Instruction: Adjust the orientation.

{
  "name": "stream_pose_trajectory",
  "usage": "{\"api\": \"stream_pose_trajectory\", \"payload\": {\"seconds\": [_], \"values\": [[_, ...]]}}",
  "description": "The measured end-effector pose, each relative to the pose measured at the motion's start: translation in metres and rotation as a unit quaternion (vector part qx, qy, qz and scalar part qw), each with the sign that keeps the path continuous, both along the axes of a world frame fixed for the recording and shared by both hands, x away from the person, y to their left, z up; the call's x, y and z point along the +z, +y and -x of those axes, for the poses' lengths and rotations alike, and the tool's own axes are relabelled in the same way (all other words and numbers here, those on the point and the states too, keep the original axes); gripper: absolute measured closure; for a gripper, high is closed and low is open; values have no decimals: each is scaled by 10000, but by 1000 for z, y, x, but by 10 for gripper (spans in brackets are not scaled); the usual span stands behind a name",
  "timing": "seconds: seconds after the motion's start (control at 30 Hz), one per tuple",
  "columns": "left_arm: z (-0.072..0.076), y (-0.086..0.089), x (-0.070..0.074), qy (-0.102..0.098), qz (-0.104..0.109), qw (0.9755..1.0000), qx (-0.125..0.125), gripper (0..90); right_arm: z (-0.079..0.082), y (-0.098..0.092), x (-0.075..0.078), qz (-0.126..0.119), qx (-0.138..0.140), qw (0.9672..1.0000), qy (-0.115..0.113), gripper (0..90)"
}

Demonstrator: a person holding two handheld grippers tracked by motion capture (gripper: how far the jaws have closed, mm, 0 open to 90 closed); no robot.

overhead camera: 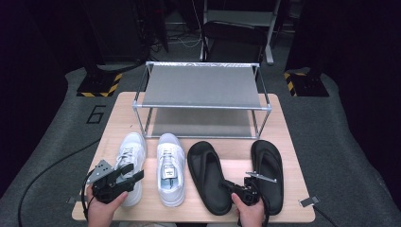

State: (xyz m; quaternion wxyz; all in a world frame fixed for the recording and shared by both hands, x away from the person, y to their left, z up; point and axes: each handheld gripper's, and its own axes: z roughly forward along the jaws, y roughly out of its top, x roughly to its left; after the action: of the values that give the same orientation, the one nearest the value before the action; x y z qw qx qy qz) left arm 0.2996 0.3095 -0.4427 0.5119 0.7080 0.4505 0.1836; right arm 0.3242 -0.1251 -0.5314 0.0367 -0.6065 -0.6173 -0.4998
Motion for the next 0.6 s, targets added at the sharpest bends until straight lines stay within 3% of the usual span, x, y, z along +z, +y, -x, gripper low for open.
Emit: {"api": "stream_pose_trajectory", "payload": {"seconds": [0.3,0.6], "values": [[0,0,1,2,-51,10000,-52,449,-10,-1,1,198,374,9989,203,590],[0,1,1,7,-24,10000,-38,449,-22,1,5,341,748,9957,421,569]]}}
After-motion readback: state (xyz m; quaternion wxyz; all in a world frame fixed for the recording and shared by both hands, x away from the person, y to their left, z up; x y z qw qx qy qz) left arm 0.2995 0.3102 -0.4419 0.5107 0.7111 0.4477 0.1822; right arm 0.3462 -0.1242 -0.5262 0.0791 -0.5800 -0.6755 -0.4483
